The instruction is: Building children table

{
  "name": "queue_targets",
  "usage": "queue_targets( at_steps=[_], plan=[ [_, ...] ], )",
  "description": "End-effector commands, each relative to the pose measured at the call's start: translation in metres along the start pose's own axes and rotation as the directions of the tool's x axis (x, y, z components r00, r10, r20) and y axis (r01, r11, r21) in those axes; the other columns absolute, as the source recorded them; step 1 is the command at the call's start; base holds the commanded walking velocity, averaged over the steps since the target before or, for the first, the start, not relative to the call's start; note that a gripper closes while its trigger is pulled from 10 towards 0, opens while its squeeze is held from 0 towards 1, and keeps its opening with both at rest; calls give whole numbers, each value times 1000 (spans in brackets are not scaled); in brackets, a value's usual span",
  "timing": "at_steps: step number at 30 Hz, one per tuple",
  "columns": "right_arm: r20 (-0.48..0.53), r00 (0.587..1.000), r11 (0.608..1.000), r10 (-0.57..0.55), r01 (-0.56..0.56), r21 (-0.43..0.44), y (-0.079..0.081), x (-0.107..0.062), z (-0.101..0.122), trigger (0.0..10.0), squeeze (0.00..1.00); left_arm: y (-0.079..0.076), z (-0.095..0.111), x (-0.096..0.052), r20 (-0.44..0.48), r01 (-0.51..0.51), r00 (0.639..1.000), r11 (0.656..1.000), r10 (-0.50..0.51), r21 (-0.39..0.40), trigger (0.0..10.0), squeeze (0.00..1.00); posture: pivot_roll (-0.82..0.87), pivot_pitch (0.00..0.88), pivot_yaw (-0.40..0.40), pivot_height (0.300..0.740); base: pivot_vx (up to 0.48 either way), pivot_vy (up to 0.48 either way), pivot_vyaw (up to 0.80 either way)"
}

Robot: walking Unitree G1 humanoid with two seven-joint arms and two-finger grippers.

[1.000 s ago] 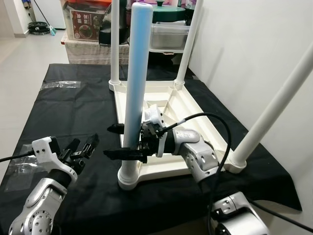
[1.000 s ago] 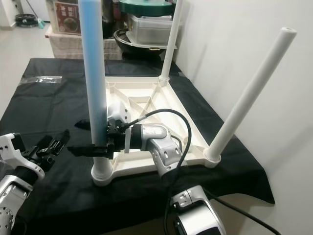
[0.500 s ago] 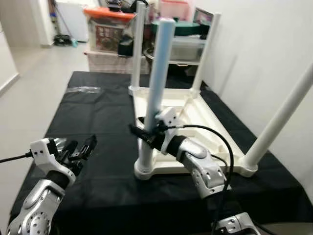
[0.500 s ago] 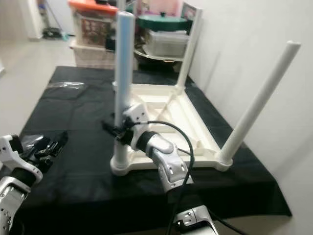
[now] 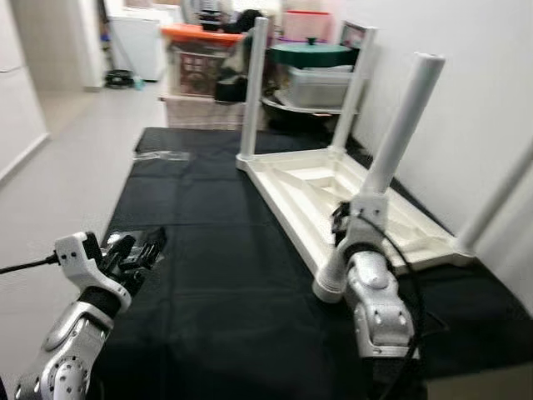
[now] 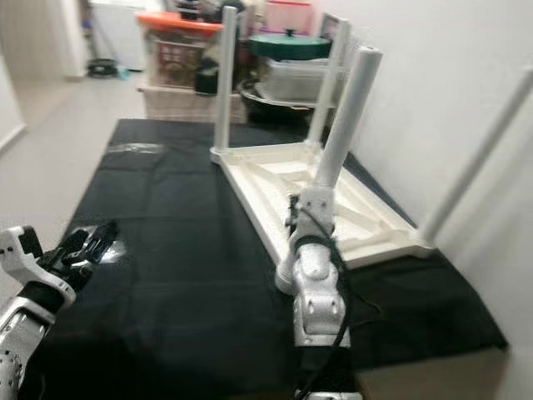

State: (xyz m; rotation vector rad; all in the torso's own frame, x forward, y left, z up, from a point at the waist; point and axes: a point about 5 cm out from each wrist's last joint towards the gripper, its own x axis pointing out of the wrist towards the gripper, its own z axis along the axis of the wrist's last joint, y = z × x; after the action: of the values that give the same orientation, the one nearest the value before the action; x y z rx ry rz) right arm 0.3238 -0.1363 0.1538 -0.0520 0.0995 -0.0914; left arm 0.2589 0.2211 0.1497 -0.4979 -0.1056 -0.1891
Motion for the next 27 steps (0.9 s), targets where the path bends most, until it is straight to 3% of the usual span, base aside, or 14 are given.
queue_targets(
  at_steps=[1,3,4,6,7,8,9,10,12,16,17,22,25,27],
  plan=[
    [90,981,983,174,-179,47,9,7,19,10000,0,2,-5,-3,-24,-5,1000,1000,5,0,10000,0,-8,0,-97,740,0,0,0],
    [124,956,960,265,-274,61,12,11,28,10000,0,2,-5,-3,-25,-5,1000,1000,5,0,10000,0,-9,0,-96,740,0,0,0],
    [175,877,885,447,-463,59,17,9,39,10000,0,2,-5,-3,-26,-4,1000,1000,4,-1,10000,0,-9,0,-96,740,0,0,0],
    [236,717,737,656,-676,8,18,2,50,10000,0,3,-5,-3,-26,-2,1000,1000,2,-2,10000,0,-6,0,-94,740,0,0,0],
    [236,717,737,656,-676,8,18,2,50,10000,0,3,-5,-3,-26,-2,1000,1000,2,-2,10000,0,-6,0,-94,740,0,0,0],
    [230,643,665,731,-746,-28,13,2,51,10000,0,2,-5,-1,-26,2,1000,1000,-2,2,10000,0,-4,0,-95,740,0,0,0],
    [220,607,630,763,-775,-48,9,2,50,10000,0,1,-5,0,-26,5,1000,1000,-5,4,10000,0,-3,0,-97,740,0,0,0],
    [220,607,630,763,-775,-48,9,2,50,10000,0,1,-5,0,-26,5,1000,1000,-5,4,10000,0,-3,0,-97,740,0,0,0],
    [161,560,578,813,-809,-106,8,10,46,10000,0,0,-4,2,-21,10,1000,1000,-10,6,10000,0,6,0,-105,740,0,0,0],
    [111,540,550,835,-825,-128,15,18,41,10000,0,0,-3,3,-19,9,1000,1000,-9,8,10000,0,13,0,-110,740,0,0,0],
    [60,559,561,827,-816,-140,27,29,35,10000,0,-1,-4,2,-18,8,1000,1000,-8,6,10000,0,21,0,-115,740,0,0,0],
    [6,584,577,812,-801,-160,47,41,32,10000,0,-1,-4,-2,-10,-7,1000,1000,7,8,10000,0,44,0,-129,740,0,0,0],
    [0,581,574,814,-804,-155,48,42,32,10000,0,0,-3,-3,-9,-10,1000,1000,10,8,10000,0,46,0,-130,740,0,0,0],
    [-8,620,613,785,-778,-140,50,47,31,10000,0,2,-3,-5,-10,-18,1000,1000,18,9,10000,0,44,0,-129,740,0,0,0]
  ],
)
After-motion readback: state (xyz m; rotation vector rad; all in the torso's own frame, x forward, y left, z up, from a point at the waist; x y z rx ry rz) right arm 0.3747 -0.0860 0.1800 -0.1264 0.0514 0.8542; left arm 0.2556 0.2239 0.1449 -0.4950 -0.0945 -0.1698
